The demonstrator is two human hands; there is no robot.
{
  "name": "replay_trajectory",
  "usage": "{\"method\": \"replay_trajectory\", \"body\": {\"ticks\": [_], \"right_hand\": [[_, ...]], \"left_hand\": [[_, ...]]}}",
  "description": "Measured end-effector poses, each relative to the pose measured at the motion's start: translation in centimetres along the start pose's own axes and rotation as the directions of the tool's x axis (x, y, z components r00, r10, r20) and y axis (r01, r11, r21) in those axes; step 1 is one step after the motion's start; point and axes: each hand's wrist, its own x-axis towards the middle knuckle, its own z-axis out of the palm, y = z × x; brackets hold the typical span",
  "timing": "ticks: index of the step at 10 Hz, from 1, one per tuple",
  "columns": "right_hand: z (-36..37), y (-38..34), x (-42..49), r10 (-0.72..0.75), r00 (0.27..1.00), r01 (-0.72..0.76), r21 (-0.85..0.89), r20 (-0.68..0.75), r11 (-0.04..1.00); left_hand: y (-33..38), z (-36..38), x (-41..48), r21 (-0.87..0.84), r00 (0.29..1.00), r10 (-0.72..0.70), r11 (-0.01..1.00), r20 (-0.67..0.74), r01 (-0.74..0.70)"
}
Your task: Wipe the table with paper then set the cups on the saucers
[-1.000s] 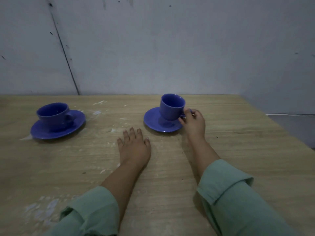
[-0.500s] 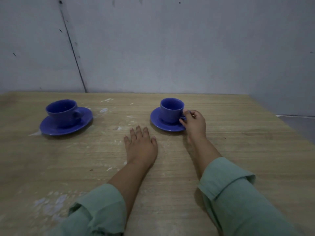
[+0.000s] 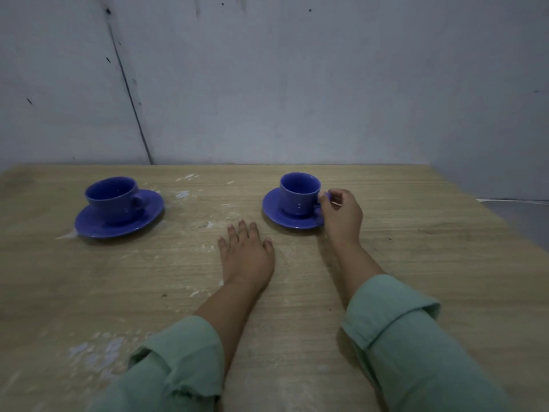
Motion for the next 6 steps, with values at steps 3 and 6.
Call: {"method": "replay_trajectory", "body": {"ticks": [3, 6], "right_hand": [[-1.0, -3.6, -3.3, -0.286, 0.955, 0.271, -0.149, -0.085, 0.951], [1.2, -11.7, -5.6, -0.396, 0.899, 0.432, -0.225, 0.188, 0.873]], "left_hand": [[-1.2, -3.4, 0.6, -0.591, 0.997, -0.068, 0.803, 0.039, 0.078], [-2.1, -13.4, 1.5, -0.363, 0.971, 0.187, 0.903, -0.15, -0.23]]}}
